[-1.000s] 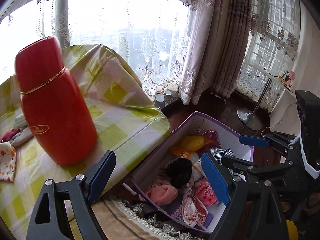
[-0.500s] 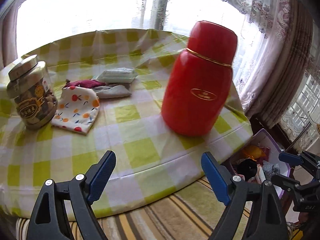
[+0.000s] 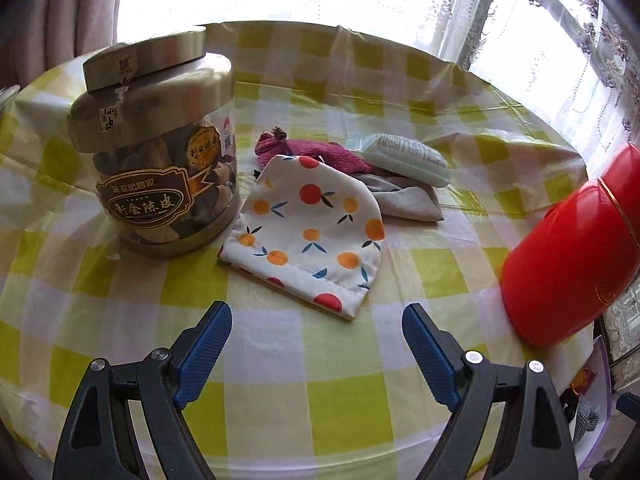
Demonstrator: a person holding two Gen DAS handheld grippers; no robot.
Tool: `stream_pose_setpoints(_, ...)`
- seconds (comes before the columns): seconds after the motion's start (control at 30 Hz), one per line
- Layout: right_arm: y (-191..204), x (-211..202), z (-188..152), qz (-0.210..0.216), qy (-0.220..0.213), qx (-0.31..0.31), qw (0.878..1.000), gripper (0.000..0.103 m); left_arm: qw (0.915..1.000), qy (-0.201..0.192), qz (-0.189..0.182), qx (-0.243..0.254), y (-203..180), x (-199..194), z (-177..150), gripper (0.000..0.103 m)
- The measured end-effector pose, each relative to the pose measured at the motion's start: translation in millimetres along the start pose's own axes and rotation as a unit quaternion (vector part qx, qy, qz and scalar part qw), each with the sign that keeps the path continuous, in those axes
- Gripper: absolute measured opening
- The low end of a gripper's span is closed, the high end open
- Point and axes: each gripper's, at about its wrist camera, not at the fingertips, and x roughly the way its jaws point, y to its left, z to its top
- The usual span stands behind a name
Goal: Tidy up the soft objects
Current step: 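Move both open tools back over the table toward the remaining items, then grasp the orange-print white pouch with the left tool while the right tool grasps the white packet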
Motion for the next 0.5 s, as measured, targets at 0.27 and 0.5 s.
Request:
stream_pose_setpoints(0.27, 21, 41, 53, 0.008, -0.005, -0.002, 1.0, 0.07, 0.9994, 0.024, 0.024, -0.002, 8, 52, 24, 0.09)
stream_pose_setpoints(0.5, 24, 73, 99, -0.015, -0.021, 0.02, 0.999, 0.075, 0.9984, 0.036, 0.03, 0.031, 0, 76, 17, 0.093)
